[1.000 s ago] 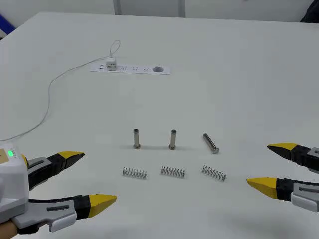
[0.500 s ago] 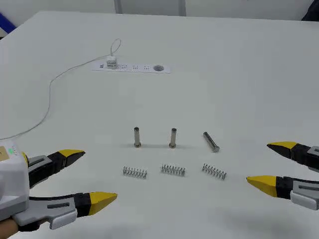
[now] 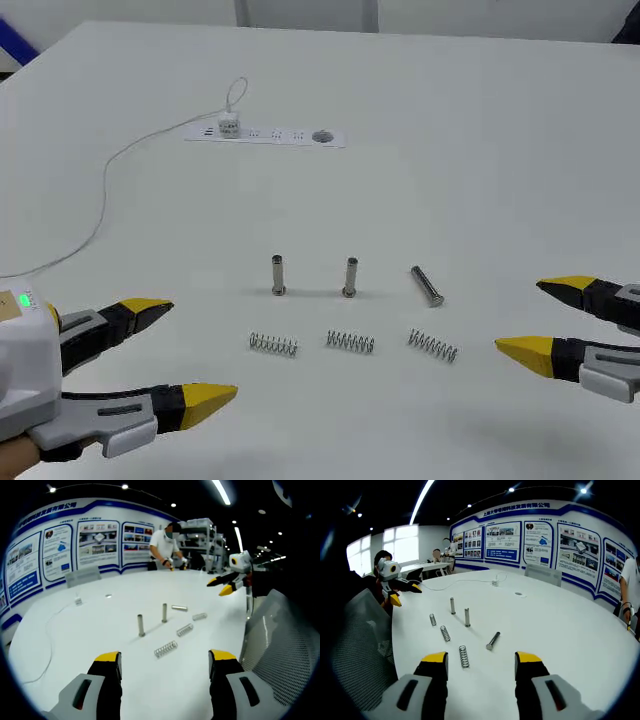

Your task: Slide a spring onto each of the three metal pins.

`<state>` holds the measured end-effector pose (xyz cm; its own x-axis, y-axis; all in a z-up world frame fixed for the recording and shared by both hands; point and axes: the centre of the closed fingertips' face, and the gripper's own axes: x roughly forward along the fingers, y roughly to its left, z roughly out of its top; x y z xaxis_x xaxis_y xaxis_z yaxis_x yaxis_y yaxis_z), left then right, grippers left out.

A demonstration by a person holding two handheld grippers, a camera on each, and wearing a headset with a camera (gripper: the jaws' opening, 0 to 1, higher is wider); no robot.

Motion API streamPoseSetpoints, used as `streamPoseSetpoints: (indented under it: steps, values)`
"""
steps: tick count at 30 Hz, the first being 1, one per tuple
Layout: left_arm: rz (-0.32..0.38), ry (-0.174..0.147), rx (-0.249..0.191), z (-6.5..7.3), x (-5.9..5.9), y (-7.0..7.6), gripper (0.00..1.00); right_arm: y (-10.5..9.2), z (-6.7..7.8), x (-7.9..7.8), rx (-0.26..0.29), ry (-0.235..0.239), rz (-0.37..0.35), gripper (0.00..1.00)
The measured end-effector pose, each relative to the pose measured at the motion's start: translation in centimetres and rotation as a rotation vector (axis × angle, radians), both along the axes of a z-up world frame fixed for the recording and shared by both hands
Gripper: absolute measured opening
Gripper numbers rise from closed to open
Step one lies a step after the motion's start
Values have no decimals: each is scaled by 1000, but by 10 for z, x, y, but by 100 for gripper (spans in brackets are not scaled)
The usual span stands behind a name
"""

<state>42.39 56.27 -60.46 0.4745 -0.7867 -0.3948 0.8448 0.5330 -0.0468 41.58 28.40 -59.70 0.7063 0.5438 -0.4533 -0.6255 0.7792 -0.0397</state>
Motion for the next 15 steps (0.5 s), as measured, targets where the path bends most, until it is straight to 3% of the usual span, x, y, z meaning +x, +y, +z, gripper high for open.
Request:
streamPoseSetpoints:
  steps: [9, 15]
  values:
    - [-1, -1, 2, 0, 0, 0, 72, 7, 10, 26, -33, 3, 13, 51]
    - [4, -2, 0, 1, -1, 0, 72, 13, 8, 43, -68, 26, 16, 46]
